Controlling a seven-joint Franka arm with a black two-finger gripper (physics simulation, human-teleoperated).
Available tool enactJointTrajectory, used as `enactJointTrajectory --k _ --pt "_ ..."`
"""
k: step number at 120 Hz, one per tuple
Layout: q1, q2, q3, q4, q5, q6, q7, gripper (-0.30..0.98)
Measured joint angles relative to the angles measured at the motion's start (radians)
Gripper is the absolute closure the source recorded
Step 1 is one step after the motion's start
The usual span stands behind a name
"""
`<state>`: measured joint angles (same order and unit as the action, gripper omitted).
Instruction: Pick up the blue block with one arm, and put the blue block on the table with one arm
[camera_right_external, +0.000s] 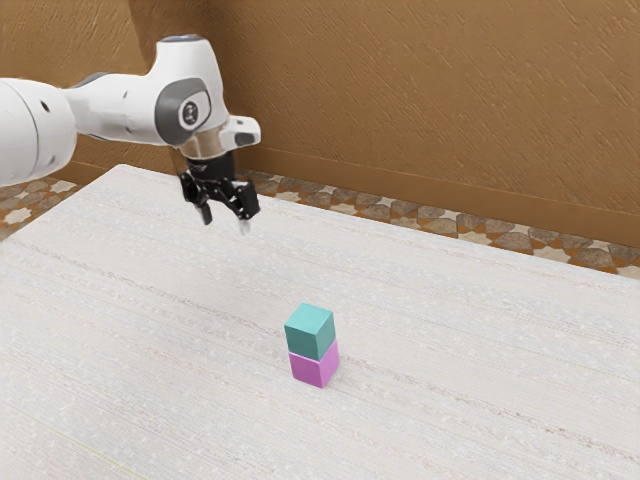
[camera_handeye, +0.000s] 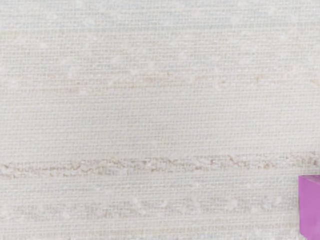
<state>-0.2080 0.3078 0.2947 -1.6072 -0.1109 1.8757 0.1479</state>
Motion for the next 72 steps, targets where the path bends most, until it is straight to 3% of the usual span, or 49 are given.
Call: enactJointTrajectory --k 22,72 --pt "-0.062 -0.072 -0.001 -0.172 0.006 0.091 -0.048 0.02" --pt "-0.159 -0.053 -0.092 -0.243 0.050 0.196 -0.190 0.02"
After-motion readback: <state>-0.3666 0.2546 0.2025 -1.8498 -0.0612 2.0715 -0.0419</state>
